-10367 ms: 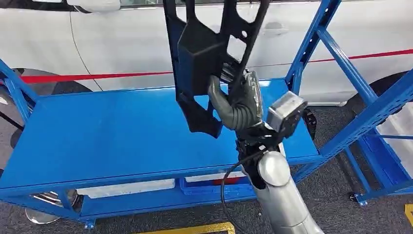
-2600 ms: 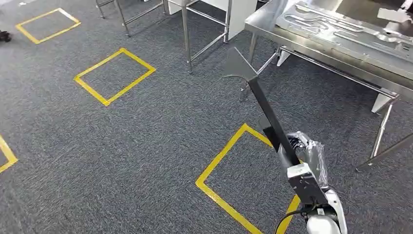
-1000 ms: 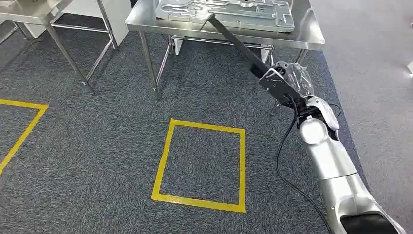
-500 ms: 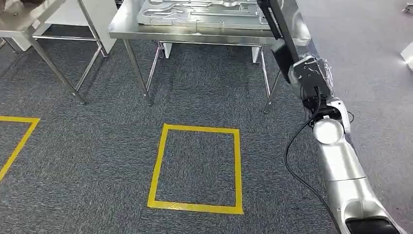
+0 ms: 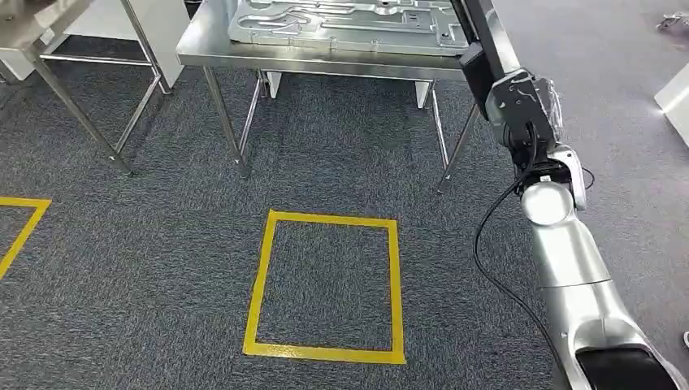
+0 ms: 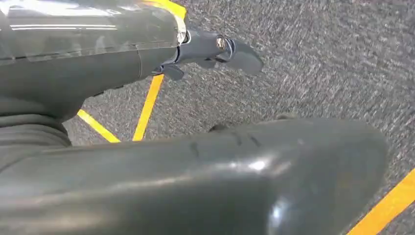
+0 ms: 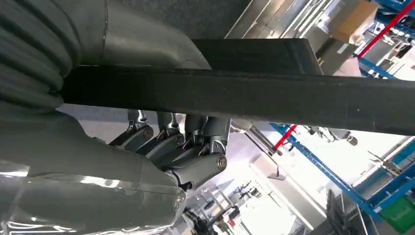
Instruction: Take the parts from the cabinet and place them on the table.
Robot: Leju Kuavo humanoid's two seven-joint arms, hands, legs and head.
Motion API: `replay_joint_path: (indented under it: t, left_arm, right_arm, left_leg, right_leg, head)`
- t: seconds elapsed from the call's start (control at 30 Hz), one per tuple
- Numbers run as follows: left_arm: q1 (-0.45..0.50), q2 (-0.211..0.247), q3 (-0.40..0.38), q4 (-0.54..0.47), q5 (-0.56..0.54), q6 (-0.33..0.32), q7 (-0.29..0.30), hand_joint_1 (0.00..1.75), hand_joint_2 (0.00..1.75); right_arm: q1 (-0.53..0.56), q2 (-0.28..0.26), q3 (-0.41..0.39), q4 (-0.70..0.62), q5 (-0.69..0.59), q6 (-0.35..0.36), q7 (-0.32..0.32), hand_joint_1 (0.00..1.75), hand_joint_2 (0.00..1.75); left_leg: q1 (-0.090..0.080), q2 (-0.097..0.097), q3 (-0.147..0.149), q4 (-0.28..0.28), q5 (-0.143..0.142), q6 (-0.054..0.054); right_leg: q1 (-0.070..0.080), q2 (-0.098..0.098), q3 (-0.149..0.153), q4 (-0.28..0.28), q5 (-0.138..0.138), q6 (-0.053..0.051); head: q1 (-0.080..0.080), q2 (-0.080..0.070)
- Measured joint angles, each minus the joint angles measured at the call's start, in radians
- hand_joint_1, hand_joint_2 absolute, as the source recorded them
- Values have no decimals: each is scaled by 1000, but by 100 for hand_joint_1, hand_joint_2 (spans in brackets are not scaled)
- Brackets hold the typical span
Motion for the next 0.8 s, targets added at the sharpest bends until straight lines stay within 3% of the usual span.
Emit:
replay_joint_path:
  t: [0.03,0.1,0.2,0.27,0.3,0.33,0.43,0.47,0.5,0.53,0.6,0.63,0.67,0.77,0.8]
  left_arm:
    - [0,0,0,0,-2,0,1,0,0]
    - [0,0,-3,0,-3,0,4,0,0]
    - [-3,2,-7,0,-2,-3,7,0,0]
    - [-3,2,-8,0,-2,-9,5,0,0]
    - [-4,5,-8,0,-2,-10,4,0,0]
    - [-4,6,-9,0,-1,-11,2,0,0]
    - [-1,9,-9,0,0,-22,-5,0,0]
    - [1,10,-9,0,0,-28,-8,0,0]
    - [1,11,-9,0,0,-34,-10,0,0]
    - [1,14,-9,0,0,-39,-12,0,0]
    - [1,19,-10,0,-3,-49,-13,0,0]
    - [3,23,-10,0,-3,-52,-13,0,0]
    - [3,26,-10,0,-4,-55,-13,0,0]
    - [3,26,-12,0,-6,-62,-13,0,0]
    - [3,26,-13,0,-6,-63,-13,0,0]
  right_arm:
    - [-14,0,7,8,5,4,2,175,175]
    - [-66,-2,22,33,24,39,8,175,175]
    - [-163,-2,63,95,76,123,26,175,175]
    - [-227,-2,103,144,130,196,54,175,175]
    - [-257,-1,124,169,153,225,66,175,175]
    - [-289,2,144,195,167,242,73,175,175]
    - [-374,10,200,257,240,311,87,175,175]
    - [-396,14,225,277,271,339,92,175,175]
    - [-413,15,254,298,306,372,95,175,175]
    - [-429,16,281,315,335,400,95,175,175]
    - [-463,17,324,343,362,441,90,175,175]
    - [-481,17,344,363,368,455,85,175,175]
    - [-501,17,359,380,370,460,82,175,175]
    - [-522,16,386,400,373,472,74,175,175]
    - [-528,16,390,403,373,472,72,175,175]
  left_leg:
    - [0,0,10,0,-7,-2]
    - [-1,1,30,0,-23,-10]
    - [-6,4,24,0,-29,-24]
    - [-7,11,33,-7,-34,-36]
    - [-7,8,31,1,-43,-44]
    - [-7,6,16,38,-60,-47]
    - [-5,6,-117,276,-154,-52]
    - [-5,6,-152,327,-156,-51]
    - [-5,6,-163,323,-130,-50]
    - [-5,6,-148,265,-76,-46]
    - [-7,6,-82,81,46,-32]
    - [-11,1,-61,40,51,-22]
    - [-13,1,-52,21,47,-22]
    - [-13,2,-48,10,33,-16]
    - [-2,4,-36,-4,36,-11]
  right_leg:
    - [0,-1,20,-60,52,-2]
    - [1,-6,94,-249,170,-10]
    - [14,-8,109,-287,140,-27]
    - [12,-2,112,-291,135,-38]
    - [3,-4,122,-300,135,-45]
    - [4,-5,128,-302,130,-54]
    - [10,-5,136,-301,120,-68]
    - [12,-2,142,-300,115,-70]
    - [14,1,149,-300,110,-70]
    - [17,4,160,-300,103,-69]
    - [22,5,179,-298,89,-68]
    - [22,5,182,-299,83,-65]
    - [28,7,180,-294,81,-60]
    - [23,7,180,-300,78,-47]
    - [27,6,180,-297,70,-40]
  head:
    - [0,0]
    - [0,0]
    - [0,0]
    - [0,0]
    - [0,0]
    - [0,0]
    - [-1,0]
    - [-1,0]
    - [-1,0]
    - [-1,0]
    - [-1,0]
    - [0,0]
    - [0,0]
    - [0,0]
    - [-1,0]
